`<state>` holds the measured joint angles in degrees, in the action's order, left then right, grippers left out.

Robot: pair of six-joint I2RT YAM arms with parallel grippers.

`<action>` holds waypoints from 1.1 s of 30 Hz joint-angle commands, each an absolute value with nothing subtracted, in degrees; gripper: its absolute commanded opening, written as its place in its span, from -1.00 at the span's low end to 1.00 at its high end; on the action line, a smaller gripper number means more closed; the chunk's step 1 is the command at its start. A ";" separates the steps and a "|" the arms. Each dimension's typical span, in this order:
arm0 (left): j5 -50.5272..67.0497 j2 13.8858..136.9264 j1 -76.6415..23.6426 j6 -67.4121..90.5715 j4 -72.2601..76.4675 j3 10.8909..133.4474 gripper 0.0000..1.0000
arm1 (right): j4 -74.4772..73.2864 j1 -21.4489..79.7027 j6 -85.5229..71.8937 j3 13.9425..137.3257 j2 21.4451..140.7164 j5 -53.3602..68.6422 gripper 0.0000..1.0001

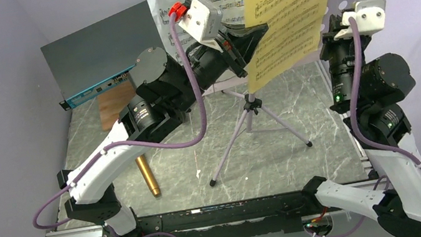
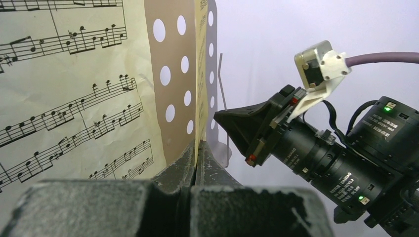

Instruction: Set up the instrument practice props

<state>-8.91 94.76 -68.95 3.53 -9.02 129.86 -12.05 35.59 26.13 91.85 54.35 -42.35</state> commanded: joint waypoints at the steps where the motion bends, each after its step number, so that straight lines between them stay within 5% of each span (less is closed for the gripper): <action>1: -8.95 93.70 -69.26 2.53 -5.43 130.11 -1.00 | -12.96 35.77 23.27 92.96 51.79 -36.00 -1.00; 33: -2.38 103.84 -69.26 -3.96 -5.67 142.52 -1.00 | -14.81 35.77 22.33 91.51 50.12 -31.73 -1.00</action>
<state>-6.15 102.26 -68.97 -0.64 -6.72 138.17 -17.15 35.53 23.59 91.53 50.87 -36.29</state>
